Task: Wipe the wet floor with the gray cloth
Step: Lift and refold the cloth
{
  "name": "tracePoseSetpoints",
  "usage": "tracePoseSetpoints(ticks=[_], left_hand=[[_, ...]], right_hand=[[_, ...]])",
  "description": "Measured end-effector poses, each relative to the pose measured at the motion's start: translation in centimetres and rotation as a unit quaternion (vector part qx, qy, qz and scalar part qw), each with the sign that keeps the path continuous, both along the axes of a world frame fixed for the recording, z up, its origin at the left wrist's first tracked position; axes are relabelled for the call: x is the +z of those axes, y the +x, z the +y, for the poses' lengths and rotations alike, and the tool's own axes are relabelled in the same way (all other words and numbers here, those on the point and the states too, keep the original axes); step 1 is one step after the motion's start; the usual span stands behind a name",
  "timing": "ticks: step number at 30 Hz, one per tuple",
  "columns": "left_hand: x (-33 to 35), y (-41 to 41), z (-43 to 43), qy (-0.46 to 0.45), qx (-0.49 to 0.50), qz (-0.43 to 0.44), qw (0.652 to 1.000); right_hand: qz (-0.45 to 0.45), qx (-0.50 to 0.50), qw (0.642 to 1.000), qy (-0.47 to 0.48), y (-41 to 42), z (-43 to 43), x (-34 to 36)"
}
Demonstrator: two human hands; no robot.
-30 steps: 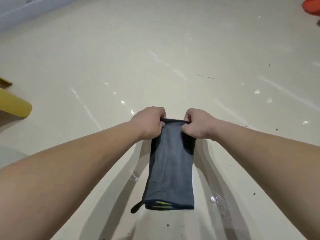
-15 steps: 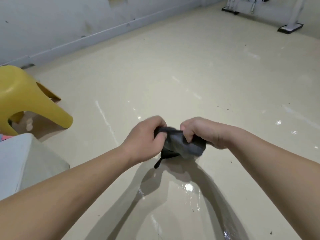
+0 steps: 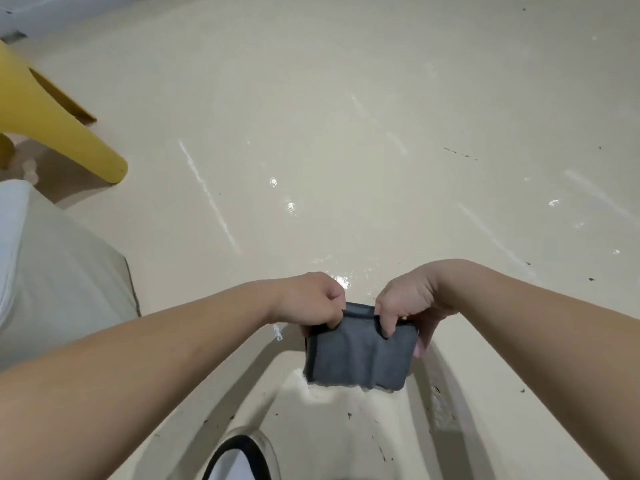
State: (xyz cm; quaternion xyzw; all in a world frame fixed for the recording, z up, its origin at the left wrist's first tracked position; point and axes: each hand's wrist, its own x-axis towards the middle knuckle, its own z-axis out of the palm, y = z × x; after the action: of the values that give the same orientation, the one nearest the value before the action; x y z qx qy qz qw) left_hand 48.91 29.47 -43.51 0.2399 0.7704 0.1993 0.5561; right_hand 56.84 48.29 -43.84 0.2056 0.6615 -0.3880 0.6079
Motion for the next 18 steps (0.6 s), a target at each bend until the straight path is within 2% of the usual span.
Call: tracePoseSetpoints(ticks=[5, 10, 13, 18], left_hand=[[-4.6, -0.2, 0.7, 0.001, 0.005, 0.098, 0.995], [-7.0, 1.1, 0.2, -0.005, -0.027, 0.211, 0.977], [-6.7, 1.3, 0.4, -0.038, -0.066, 0.248, 0.966], [-6.2, 1.7, 1.0, -0.120, -0.122, 0.248, 0.953]], right_hand=[[0.161, -0.047, 0.973, 0.160, 0.7, 0.4, -3.3], [0.256, 0.033, 0.937, 0.236, 1.5, 0.3, -5.3], [0.263, 0.029, 0.937, 0.228, 1.9, -0.1, -6.3], [0.221, 0.009, 0.963, 0.154, 1.1, -0.8, -6.1]])
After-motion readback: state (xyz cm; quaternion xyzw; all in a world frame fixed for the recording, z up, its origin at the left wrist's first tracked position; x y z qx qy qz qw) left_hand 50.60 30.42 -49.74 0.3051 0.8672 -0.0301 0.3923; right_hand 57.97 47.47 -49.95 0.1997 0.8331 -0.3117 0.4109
